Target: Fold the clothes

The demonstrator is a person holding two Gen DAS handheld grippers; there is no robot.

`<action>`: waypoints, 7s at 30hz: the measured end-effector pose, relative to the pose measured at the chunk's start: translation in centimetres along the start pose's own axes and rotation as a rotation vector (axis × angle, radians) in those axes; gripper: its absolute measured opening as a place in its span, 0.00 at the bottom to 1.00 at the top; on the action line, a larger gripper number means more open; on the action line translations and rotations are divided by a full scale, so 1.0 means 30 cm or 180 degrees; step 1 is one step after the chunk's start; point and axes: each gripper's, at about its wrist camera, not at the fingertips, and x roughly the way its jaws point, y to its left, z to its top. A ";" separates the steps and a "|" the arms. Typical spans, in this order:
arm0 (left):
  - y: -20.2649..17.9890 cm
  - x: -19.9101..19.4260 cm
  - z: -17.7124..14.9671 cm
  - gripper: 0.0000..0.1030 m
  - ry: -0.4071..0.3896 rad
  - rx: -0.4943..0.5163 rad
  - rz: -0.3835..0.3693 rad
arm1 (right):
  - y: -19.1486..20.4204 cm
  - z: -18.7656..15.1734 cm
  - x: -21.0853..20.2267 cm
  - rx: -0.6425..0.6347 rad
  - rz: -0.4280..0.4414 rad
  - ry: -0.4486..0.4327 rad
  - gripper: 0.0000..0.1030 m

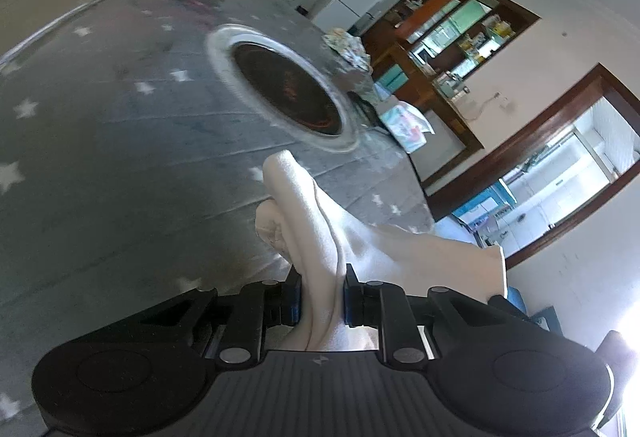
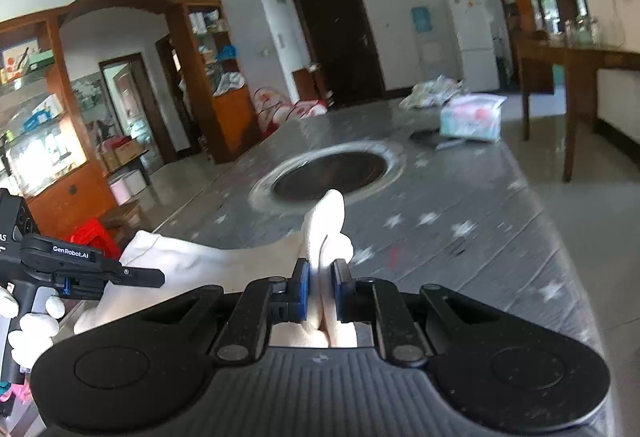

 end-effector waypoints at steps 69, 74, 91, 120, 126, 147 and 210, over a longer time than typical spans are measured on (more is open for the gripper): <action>-0.400 0.497 0.103 0.20 0.0466 0.0748 0.0090 | -0.356 0.095 -0.051 0.0168 -0.0867 -0.0191 0.09; -0.416 0.470 0.131 0.20 0.0375 0.0777 0.0089 | -0.340 0.128 -0.081 0.0113 -0.0878 -0.0297 0.05; -0.342 0.435 0.129 0.35 0.0290 0.0794 0.0422 | -0.316 0.086 -0.036 0.0090 -0.0851 -0.0093 0.11; -0.204 0.331 -0.053 0.58 0.0421 0.1202 0.0929 | -0.169 -0.088 0.091 -0.0119 -0.0594 0.0439 0.79; -0.204 0.319 -0.084 0.62 0.0385 0.1369 0.1004 | -0.158 -0.123 0.104 -0.0213 -0.0629 0.0577 0.82; -0.221 0.303 -0.116 0.64 0.0384 0.1687 0.1206 | -0.133 -0.123 0.086 -0.0655 -0.0700 0.0763 0.87; -0.303 0.389 -0.099 0.75 0.0535 0.1935 0.1063 | -0.131 0.116 0.504 -0.0689 -0.0684 0.0702 1.00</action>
